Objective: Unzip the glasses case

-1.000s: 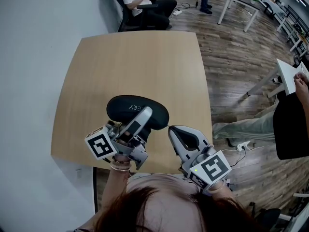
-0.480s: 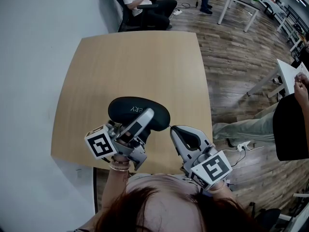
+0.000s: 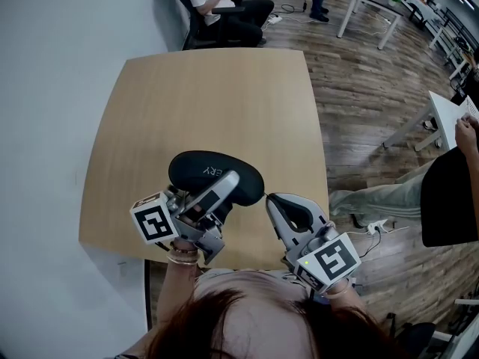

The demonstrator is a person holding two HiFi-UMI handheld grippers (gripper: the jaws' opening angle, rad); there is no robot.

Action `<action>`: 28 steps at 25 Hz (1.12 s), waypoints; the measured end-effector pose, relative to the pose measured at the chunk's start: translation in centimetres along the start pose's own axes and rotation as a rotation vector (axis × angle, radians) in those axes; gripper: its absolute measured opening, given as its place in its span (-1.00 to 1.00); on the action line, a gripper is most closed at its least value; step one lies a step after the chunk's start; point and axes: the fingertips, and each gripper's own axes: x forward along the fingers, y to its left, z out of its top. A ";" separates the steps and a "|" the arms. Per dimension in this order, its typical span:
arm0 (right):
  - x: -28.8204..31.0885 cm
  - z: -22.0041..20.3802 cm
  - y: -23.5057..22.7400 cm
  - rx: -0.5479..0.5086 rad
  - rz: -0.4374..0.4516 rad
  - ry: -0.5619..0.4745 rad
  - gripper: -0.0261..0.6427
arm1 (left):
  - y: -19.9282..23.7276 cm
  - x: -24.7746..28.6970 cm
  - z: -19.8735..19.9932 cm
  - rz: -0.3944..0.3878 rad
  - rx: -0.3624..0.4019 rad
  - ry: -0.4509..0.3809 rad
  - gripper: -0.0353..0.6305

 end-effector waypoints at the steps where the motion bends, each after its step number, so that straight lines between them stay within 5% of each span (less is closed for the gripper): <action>1: 0.0 -0.1 0.0 -0.001 0.001 0.001 -0.88 | 0.0 0.0 -0.1 0.000 -0.001 0.004 -0.15; 28: -0.2 0.1 -1.2 -0.019 -0.019 -0.011 -0.88 | -0.5 0.6 -2.0 -0.036 -0.014 0.150 -0.15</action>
